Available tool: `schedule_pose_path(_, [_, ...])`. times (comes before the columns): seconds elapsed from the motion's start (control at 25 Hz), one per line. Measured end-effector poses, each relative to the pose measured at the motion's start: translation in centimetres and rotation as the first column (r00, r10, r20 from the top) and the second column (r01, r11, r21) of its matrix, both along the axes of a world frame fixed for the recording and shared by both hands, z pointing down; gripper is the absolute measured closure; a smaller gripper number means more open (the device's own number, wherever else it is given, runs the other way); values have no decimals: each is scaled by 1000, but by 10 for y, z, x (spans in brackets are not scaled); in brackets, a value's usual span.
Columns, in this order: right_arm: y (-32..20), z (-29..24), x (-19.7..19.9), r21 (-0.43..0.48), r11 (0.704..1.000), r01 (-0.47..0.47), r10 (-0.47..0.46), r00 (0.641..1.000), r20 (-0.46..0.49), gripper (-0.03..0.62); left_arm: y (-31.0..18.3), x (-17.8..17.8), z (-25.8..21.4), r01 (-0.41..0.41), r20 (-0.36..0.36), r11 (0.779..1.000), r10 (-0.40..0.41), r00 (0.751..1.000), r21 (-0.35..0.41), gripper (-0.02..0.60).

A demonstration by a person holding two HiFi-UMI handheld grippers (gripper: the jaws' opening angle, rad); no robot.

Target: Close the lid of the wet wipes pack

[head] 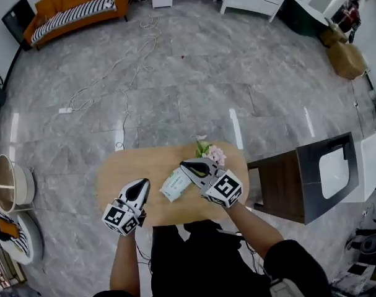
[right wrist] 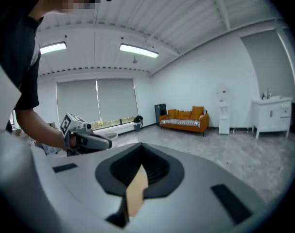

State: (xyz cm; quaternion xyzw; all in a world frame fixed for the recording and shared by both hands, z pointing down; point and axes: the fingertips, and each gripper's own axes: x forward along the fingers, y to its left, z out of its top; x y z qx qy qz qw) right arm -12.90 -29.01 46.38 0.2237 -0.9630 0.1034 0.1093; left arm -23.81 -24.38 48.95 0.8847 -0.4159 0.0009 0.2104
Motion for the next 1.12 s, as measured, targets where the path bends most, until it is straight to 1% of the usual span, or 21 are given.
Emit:
schedule_pose_path(0.12, [10,-71,17,92,996,15,-22,997,80,583,6,18,-58,5,-3,997,-4,1000,74,565])
schedule_pose_path(0.2, [14,-110,30,139,990,18,-38,989,141,583,6,29,-92,3,5,991,-4,1000,132,565])
schedule_pose_path(0.36, [37,-167,61,200,979,32,-84,962,258,583,16,50,-149,9,23,972,-14,1000,233,565])
schedule_pose_path(0.44, [56,-186,71,242,968,67,-136,950,282,583,26,58,-171,4,32,962,-14,999,272,565])
schedule_pose_path(0.56, [77,-196,80,287,951,112,-189,947,259,583,41,70,-195,0,37,951,-12,999,309,565])
schedule_pose_path(0.64, [87,-199,86,285,950,127,-206,942,267,583,52,78,-204,1,35,949,-13,999,315,565])
schedule_pose_path(0.84, [113,-208,93,306,939,158,-254,917,307,583,80,95,-203,-32,57,949,15,998,312,565])
schedule_pose_path(1.0, [138,-218,102,317,938,138,-246,911,330,583,107,104,-201,-38,52,951,23,998,307,565])
schedule_pose_path(1.12, [163,-219,112,322,939,119,-231,913,338,583,131,114,-202,-51,48,943,37,998,329,565])
